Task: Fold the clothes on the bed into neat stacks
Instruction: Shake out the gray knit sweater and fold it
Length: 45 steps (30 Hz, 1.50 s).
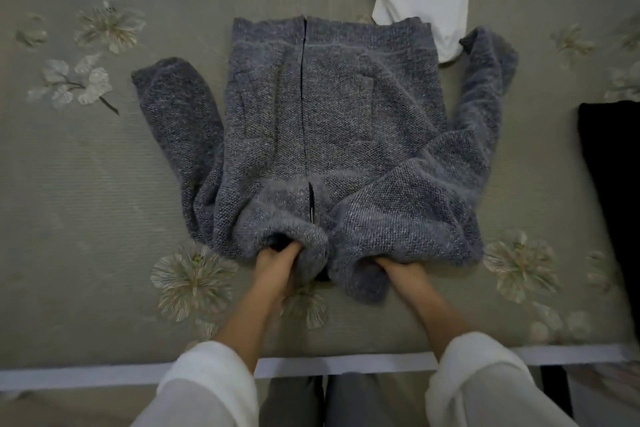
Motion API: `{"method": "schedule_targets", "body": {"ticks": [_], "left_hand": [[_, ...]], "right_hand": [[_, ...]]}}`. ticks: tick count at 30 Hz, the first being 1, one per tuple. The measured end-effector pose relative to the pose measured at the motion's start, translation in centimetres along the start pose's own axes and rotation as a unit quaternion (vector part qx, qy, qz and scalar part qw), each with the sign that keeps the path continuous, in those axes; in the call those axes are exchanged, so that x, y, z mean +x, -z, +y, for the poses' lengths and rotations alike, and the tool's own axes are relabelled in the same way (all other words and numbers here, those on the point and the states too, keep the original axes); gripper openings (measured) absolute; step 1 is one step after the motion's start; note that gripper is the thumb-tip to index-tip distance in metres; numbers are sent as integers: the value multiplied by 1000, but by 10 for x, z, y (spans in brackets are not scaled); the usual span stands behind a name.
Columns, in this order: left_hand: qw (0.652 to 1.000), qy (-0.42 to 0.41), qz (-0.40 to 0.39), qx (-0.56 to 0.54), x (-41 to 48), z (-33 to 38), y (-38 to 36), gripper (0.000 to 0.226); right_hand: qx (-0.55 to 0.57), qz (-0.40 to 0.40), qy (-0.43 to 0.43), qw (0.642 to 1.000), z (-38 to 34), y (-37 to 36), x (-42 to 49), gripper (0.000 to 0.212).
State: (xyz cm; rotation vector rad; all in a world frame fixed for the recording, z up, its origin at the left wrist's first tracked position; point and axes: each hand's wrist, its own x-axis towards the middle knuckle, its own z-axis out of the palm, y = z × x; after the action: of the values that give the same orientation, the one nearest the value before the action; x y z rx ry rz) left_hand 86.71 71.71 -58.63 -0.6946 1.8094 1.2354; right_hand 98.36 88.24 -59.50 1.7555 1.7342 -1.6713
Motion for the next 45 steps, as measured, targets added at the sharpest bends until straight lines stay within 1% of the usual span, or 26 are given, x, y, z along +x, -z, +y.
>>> {"method": "schedule_targets", "body": {"ticks": [2,3,6,8,10,11,13,15,16,18,21,24,25,26,27,29,32,33,35,37,38,40,42,43,44,45], "left_hand": [[997,-3,3,-80,0,10,-3,42],[995,-13,10,-99,-1,16,-2,37],[994,-54,-9,-97,-7,28,1,19],[995,-67,-36,-68,-14,32,5,20],[995,-61,-64,-40,-23,35,15,17],[995,-45,-87,-22,-28,35,22,18],[988,5,-154,24,-38,29,44,20],[974,62,-202,85,-46,12,68,19],[968,86,-205,112,-48,0,78,21],[966,131,-183,129,-47,-25,88,28],[972,162,-141,94,-40,-61,83,27],[964,132,-119,196,-36,-86,69,20],[955,104,-128,247,-36,-92,66,22],[942,71,-146,294,-38,-96,63,25],[931,52,-161,323,-40,-101,59,24],[924,44,-188,330,-47,-106,55,19],[917,48,-242,313,-54,-114,53,10],[911,86,-261,306,-58,-114,53,9],[888,191,-293,299,-63,-107,58,13],[863,243,-300,324,-62,-87,66,13],[865,256,-292,316,-58,-74,72,13],[897,256,-278,230,-48,-39,79,17],[940,220,-255,62,-37,-1,79,18],[951,186,-243,-51,-31,17,75,16],[947,146,-231,-168,-27,33,70,13],[934,103,-213,-265,-22,47,64,11]], "right_hand": [[69,25,2,997,-5,2,0,44],[112,19,-8,993,-8,3,-2,37],[257,-15,-31,966,-19,8,-7,29],[291,-26,-31,956,-31,14,-16,27],[274,-30,-37,961,-39,26,-28,19],[258,-51,-47,964,-40,35,-35,15],[210,-143,-71,965,-33,58,-48,19],[110,-208,-104,966,-19,79,-60,22],[46,-207,-123,969,-9,84,-65,24],[-47,-157,-152,975,19,84,-65,28],[-87,-85,-152,981,64,65,-58,20],[-75,1,-129,989,95,50,-48,9],[-72,28,-127,989,100,47,-47,21],[-78,37,-123,989,106,44,-45,34],[-112,34,-117,986,109,40,-45,40],[-156,-5,-105,982,112,32,-50,31],[-112,-79,-96,986,117,22,-67,10],[-112,-98,-113,982,117,21,-73,5],[-110,-144,-182,966,116,25,-82,8],[-81,-222,-254,938,107,34,-88,10],[-47,-251,-277,926,102,39,-88,14],[57,-256,-272,926,86,49,-76,26],[222,-214,-227,924,55,53,-64,26],[307,-182,-194,914,35,53,-58,21],[385,-149,-164,896,15,52,-53,17],[462,-128,-138,867,-6,50,-49,18]]}}
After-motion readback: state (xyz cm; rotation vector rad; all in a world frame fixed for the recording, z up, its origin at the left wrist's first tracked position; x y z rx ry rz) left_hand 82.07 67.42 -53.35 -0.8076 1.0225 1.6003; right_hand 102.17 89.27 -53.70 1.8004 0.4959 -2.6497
